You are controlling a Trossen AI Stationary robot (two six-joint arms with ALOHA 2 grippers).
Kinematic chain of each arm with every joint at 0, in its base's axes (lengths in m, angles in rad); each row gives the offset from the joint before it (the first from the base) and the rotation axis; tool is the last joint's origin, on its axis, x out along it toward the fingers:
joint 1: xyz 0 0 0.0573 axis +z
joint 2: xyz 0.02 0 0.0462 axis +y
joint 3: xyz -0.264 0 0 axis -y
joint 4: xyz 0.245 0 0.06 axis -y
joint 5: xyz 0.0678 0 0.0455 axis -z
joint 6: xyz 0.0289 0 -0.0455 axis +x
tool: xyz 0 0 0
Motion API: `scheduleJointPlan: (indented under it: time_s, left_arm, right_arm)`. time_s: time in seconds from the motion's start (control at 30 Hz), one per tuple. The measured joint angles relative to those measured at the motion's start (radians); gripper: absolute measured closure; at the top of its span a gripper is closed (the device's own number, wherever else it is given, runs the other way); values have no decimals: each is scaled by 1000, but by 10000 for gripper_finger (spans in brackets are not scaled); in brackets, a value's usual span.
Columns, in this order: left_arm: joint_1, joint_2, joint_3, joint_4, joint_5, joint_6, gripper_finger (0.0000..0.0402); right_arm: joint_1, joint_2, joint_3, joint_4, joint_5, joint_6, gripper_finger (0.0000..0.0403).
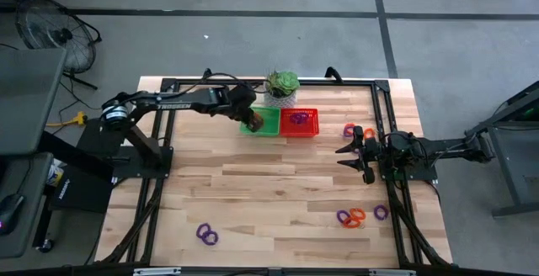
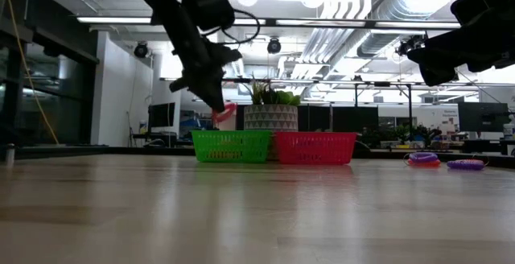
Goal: Sort spring keychains
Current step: Put the orange spring keychain into the green bin
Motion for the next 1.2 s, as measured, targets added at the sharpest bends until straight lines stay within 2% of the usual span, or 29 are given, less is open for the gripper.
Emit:
scheduleJointPlan:
  time_s: [0.27,0.5,1.0,1.2]
  left_arm:
    - [44,88,0,43,-1,-77,394]
    - [48,140,0,89,41,-86,385]
    - [48,142,1,102,53,-85,380]
    - [48,142,1,101,54,-68,350]
  right_arm:
    - [0,0,0,0,0,0,244]
    - [0,0,0,0,0,0,246]
    - [0,0,0,0,0,0,246]
    - [0,0,0,0,0,0,244]
